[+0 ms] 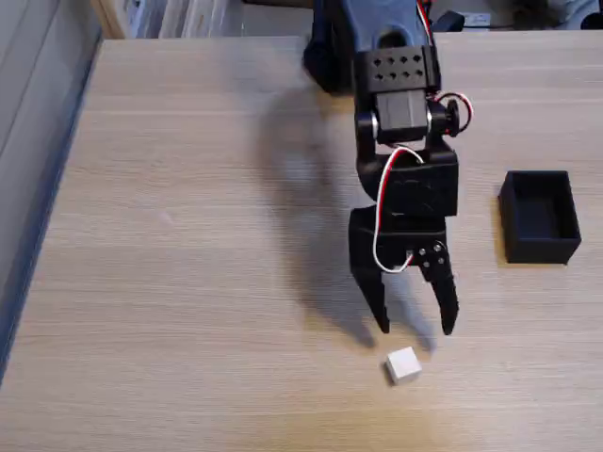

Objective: Pick a white block and place it in the black box.

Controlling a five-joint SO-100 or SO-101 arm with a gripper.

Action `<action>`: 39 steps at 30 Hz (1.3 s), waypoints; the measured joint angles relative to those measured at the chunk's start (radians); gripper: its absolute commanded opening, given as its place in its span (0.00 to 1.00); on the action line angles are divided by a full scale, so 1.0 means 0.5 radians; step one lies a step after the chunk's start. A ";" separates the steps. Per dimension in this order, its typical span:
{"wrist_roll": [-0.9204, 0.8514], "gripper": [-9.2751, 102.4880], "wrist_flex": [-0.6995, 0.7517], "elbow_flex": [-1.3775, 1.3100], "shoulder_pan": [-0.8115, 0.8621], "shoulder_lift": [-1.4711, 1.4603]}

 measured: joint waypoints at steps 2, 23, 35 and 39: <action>0.000 0.35 0.000 -0.040 0.009 -0.037; -0.046 0.34 -0.071 -0.304 0.021 -0.337; -0.098 0.34 -0.071 -0.408 0.067 -0.460; -0.098 0.34 -0.071 -0.408 0.061 -0.476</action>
